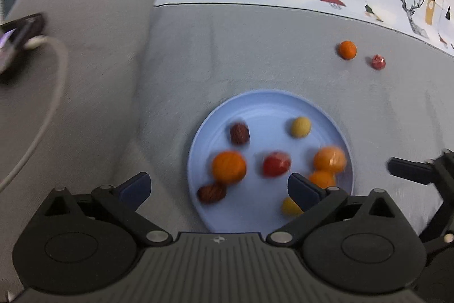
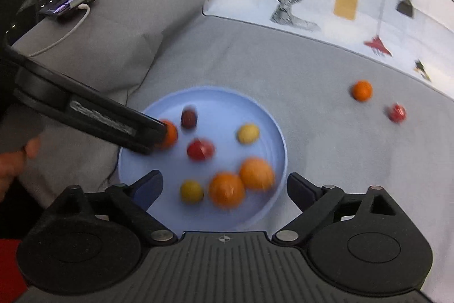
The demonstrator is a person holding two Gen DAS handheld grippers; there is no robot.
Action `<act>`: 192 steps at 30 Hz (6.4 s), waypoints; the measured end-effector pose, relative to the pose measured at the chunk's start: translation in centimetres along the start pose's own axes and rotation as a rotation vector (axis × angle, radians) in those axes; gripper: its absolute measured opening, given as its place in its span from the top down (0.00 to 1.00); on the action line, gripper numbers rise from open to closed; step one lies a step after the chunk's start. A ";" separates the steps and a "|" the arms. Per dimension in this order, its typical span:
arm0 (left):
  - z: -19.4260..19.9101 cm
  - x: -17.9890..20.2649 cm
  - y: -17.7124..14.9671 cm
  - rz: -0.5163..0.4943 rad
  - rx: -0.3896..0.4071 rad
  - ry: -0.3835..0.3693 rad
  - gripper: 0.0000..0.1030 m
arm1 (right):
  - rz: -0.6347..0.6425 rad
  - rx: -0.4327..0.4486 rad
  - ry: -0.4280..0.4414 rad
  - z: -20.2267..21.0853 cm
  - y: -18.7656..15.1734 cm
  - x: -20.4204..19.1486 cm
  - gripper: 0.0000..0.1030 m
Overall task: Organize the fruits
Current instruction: 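Carry the bagged red fruit and date to the blue plate and open both tools, then lift both tools toward the last orange and bagged red fruit, then grasp the bagged red fruit with the right tool while the left tool grasps the orange, then carry the bagged red fruit and orange to the blue plate and open both tools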
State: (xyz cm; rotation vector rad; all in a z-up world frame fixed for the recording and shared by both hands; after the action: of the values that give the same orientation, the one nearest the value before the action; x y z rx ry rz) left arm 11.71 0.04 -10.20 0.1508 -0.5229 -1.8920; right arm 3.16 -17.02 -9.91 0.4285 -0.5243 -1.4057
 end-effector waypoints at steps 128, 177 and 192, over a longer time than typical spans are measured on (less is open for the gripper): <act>2.5 13.5 5.6 -0.245 0.053 -0.004 0.65 | -0.376 0.192 -0.187 4.9 -1.5 16.2 0.71; 13.3 6.1 -8.6 -0.034 0.121 -0.019 0.65 | -0.104 0.164 0.001 15.8 -6.3 0.8 0.71; 11.0 3.8 -6.1 -0.012 0.093 -0.024 0.65 | -0.100 0.125 -0.023 12.6 -4.7 0.5 0.71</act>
State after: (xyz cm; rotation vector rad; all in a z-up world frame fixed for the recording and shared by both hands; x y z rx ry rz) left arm 1.19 1.44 -2.43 0.1931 -0.6273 -1.8839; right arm -7.96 -17.81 -2.30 0.5457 -0.6184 -1.4799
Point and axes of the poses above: each gripper's, at about its wrist camera, not at the fingertips, and z roughly against the way its jaws point, x to its right, y to its top, the point moved 5 cm from there along -z, roughly the way its jaws point, and after that the axes turned 12 degrees about -y, right-handed, at the moved point
